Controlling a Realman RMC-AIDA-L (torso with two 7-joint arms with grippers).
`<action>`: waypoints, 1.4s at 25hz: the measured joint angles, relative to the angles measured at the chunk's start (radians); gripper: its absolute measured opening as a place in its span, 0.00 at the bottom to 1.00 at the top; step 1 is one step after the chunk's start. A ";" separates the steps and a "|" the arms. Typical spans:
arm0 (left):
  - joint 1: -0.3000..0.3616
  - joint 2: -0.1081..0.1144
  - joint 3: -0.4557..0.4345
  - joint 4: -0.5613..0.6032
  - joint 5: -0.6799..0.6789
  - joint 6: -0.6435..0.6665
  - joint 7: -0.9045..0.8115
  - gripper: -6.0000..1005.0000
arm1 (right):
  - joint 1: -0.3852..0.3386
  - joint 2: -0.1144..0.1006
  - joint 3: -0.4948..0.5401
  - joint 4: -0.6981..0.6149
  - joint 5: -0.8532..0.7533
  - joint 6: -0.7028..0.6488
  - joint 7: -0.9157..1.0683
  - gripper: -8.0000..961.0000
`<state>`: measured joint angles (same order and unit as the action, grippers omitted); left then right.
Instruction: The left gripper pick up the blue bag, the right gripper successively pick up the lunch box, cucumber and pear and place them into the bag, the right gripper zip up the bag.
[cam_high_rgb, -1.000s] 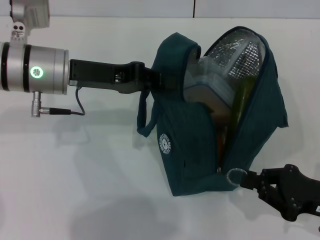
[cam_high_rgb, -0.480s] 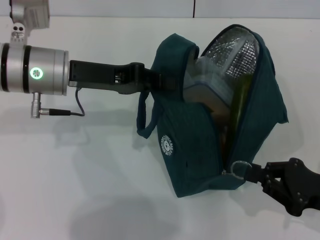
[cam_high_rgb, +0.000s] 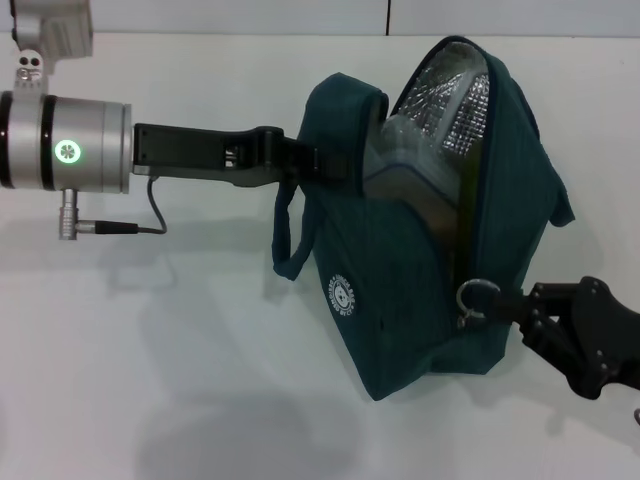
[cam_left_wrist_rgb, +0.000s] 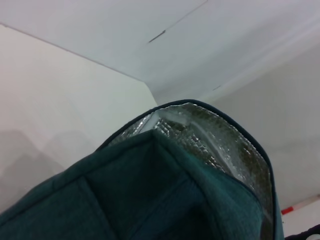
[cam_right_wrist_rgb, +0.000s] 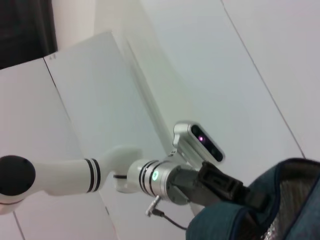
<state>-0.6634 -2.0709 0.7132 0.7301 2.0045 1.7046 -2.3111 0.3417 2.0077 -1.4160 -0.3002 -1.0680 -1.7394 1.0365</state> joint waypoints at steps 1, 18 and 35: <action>0.001 0.001 0.000 0.000 -0.002 0.000 0.003 0.05 | 0.002 0.000 0.001 0.000 0.003 -0.001 -0.003 0.03; 0.009 0.000 0.000 0.000 -0.010 0.000 0.038 0.05 | 0.010 0.004 -0.004 0.001 0.051 -0.032 -0.059 0.03; 0.056 -0.007 -0.001 -0.004 -0.151 -0.006 0.156 0.25 | 0.021 0.005 -0.006 0.005 0.044 -0.019 -0.059 0.03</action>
<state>-0.6072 -2.0776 0.7120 0.7260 1.8539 1.6983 -2.1551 0.3626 2.0125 -1.4221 -0.2954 -1.0239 -1.7587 0.9775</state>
